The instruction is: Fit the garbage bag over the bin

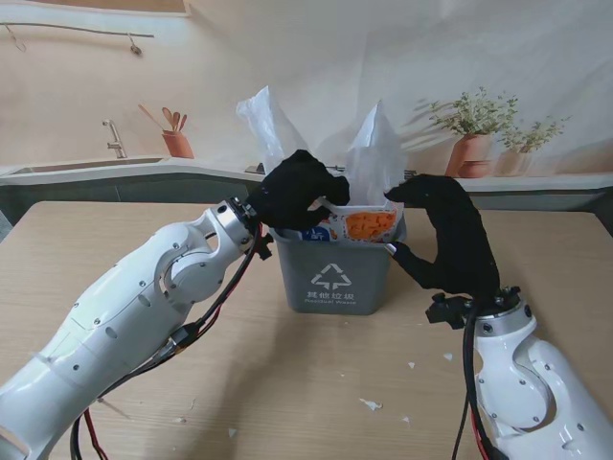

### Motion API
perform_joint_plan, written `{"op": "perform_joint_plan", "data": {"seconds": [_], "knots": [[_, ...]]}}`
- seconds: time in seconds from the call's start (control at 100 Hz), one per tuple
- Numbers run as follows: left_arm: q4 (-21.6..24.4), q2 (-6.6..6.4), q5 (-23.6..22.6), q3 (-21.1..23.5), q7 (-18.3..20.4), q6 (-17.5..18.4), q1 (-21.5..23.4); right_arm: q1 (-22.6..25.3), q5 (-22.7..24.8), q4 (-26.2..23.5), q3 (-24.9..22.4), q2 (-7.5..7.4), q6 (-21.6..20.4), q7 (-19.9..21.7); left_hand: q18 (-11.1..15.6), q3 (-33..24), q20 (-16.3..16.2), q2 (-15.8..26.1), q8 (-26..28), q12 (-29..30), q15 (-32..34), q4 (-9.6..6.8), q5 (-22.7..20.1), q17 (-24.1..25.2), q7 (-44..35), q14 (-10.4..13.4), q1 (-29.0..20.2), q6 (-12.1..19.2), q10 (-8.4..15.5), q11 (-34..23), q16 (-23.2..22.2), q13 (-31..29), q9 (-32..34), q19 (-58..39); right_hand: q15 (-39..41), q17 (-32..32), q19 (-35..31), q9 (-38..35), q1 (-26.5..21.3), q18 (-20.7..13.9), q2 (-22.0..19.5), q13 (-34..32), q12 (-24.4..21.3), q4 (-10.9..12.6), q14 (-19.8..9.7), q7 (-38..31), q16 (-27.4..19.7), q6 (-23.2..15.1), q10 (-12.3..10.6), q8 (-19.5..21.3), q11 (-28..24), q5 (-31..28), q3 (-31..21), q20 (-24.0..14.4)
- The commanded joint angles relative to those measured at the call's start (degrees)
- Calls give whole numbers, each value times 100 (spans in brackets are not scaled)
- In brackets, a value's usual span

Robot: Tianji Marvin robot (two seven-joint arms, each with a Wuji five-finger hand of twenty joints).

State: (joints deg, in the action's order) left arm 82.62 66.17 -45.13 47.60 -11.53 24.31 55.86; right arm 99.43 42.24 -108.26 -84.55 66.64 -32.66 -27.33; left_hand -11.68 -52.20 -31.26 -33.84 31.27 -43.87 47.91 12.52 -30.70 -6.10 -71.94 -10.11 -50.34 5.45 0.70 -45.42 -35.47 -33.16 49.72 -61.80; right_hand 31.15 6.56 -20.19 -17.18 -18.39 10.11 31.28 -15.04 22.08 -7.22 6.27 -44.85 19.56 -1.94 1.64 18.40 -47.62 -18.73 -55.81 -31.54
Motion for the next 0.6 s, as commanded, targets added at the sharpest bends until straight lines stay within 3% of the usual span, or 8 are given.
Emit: {"op": "perform_joint_plan", "data": {"seconds": [0.0,0.11,0.33,0.44,0.59], "knots": [[61,-3,63,-38,166,-48,-79,-212,46,-164,137,78,-93,-15,-44,-272,32,-84,-82,-95,-74,182,-52,-21,-63,-56,22,-49,8,50,-65,-86,136,116,90,40,-66,-89,-101,-102,198,-80,82,73,-149,-77,101,-146,-274,92,-127,154,-187,-39],[28,-7,55,-84,208,-46,-134,-478,94,-75,289,47,-160,91,-60,-278,45,-87,-108,-91,-99,185,-92,-58,-29,-39,59,-41,27,104,-65,-120,187,141,155,166,-98,-281,-154,-88,429,-161,82,43,-197,-95,136,-252,-407,166,-105,27,-432,-16],[44,-14,11,-23,159,-55,-90,-998,30,283,616,-19,-223,494,-59,-296,48,-100,-136,-119,-149,187,-141,-68,18,-35,83,-15,43,163,-61,-158,226,151,165,466,-153,-725,-156,-53,603,-637,85,2,-335,-76,136,-245,-394,208,-64,-188,-631,70],[106,-30,-28,16,169,-36,-63,-1174,253,414,681,-108,-202,735,-59,-294,48,-95,-136,-131,-159,191,-144,-68,23,-20,100,-18,43,175,-64,-153,230,152,143,518,-149,-846,-75,-45,508,-804,100,-16,-385,-56,139,-218,-348,218,-42,-271,-633,148],[133,-49,-67,14,227,10,-74,-1102,1218,393,650,-171,-121,0,-56,-297,48,-85,-141,-144,-176,196,-145,-70,38,2,112,9,43,189,-63,-157,234,153,288,155,-144,-389,84,-10,203,-415,186,35,-267,13,248,-124,-304,285,-184,131,-147,158]]}}
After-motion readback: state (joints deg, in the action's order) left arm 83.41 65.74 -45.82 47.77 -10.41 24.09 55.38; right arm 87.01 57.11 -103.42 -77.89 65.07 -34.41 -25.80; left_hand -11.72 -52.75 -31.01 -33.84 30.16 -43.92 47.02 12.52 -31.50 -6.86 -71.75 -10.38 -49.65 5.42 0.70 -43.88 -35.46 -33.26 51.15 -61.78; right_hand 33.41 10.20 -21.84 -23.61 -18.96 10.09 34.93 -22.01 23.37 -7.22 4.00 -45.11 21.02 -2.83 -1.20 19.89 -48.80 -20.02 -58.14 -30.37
